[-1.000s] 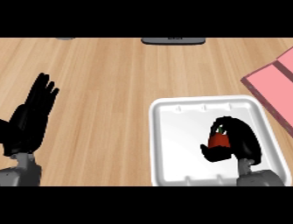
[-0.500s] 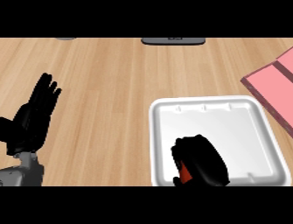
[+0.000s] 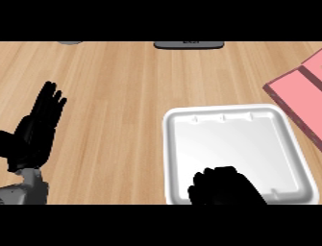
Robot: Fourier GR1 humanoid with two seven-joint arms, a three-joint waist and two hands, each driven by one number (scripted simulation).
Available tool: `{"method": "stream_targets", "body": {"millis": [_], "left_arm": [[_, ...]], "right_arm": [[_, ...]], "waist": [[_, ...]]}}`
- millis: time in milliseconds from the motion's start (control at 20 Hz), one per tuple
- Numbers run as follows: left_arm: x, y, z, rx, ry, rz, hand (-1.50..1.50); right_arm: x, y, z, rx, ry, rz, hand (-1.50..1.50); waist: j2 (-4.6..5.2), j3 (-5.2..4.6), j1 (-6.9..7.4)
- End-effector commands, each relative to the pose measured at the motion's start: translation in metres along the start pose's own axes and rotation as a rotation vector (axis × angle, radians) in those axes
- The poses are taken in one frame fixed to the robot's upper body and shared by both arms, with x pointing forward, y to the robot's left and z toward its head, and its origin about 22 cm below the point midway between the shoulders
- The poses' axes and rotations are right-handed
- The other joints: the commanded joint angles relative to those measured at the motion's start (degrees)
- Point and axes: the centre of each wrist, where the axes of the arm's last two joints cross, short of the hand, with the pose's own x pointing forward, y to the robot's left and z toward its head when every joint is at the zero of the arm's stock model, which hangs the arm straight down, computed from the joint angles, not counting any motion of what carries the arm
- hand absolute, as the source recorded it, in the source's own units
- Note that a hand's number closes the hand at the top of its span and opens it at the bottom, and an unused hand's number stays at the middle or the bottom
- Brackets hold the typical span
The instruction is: Pick the bell pepper from the tray and place it in the cardboard box
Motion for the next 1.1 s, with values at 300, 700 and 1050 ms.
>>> {"method": "stream_targets", "body": {"millis": [300, 700, 1050], "left_arm": [[0.011, -0.001, -0.005, -0.003, -0.009, -0.012, 0.00], [-0.005, 0.004, -0.010, 0.003, -0.017, 0.028, 0.00], [0.002, -0.003, -0.005, -0.015, -0.015, 0.001, 0.00]], "right_arm": [[-0.005, -0.072, 0.009, -0.379, 0.273, -0.137, 1.50], [-0.076, -0.126, -0.008, -0.436, 0.387, -0.154, 1.50], [-0.156, -0.142, -0.018, -0.471, 0.504, -0.120, 1.50]], "waist": [[0.15, 0.00, 0.22], [0.33, 0.02, 0.49], [0.32, 0.04, 0.60]]}}
